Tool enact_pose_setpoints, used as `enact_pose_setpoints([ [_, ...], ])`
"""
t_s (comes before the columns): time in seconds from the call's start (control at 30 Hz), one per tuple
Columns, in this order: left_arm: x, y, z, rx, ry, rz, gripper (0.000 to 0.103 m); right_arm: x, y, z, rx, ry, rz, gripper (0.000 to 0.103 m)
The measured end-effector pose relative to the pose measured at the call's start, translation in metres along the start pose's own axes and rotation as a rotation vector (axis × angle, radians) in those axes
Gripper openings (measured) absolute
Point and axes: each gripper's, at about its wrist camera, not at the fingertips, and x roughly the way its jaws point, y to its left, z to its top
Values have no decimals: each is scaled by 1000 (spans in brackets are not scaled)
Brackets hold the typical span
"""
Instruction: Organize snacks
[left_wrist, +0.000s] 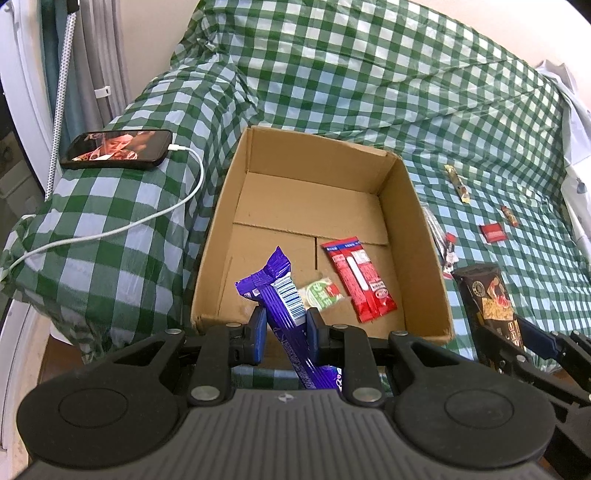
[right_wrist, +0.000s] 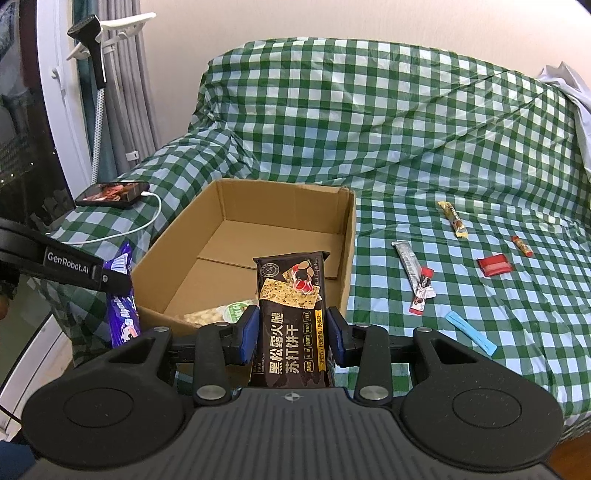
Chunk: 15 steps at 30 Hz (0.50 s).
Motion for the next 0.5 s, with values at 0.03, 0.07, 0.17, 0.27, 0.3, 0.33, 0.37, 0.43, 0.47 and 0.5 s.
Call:
enact_pose_setpoints([
  [0.03, 3, 1, 4, -2, 1, 1, 25, 4, 0, 2, -2, 4, 0, 41],
  [0.07, 7, 1, 8, -3, 4, 2, 25, 7, 0, 4, -4, 7, 0, 41],
  [0.17, 20, 4, 19, -13, 17, 2, 25, 21, 1, 12, -10, 17, 2, 41],
  [0.27, 36, 5, 29, -22, 33, 8, 25, 36, 2, 21, -18, 24, 0, 41],
  [0.3, 42, 5, 33, -27, 41, 8, 25, 41, 2, 23, -18, 28, -2, 41],
  [0.33, 47, 6, 35, -30, 48, 6, 25, 47, 2, 25, -18, 33, -3, 41],
  [0.37, 53, 6, 38, -31, 54, 6, 25, 52, 2, 27, -18, 36, -5, 41],
  [0.43, 63, 6, 44, -28, 62, 10, 25, 65, 1, 30, -18, 46, -11, 41],
  [0.47, 68, 6, 47, -28, 65, 12, 25, 71, 1, 32, -18, 51, -13, 41],
  [0.5, 73, 6, 49, -32, 64, 17, 25, 77, 0, 32, -17, 57, -16, 41],
])
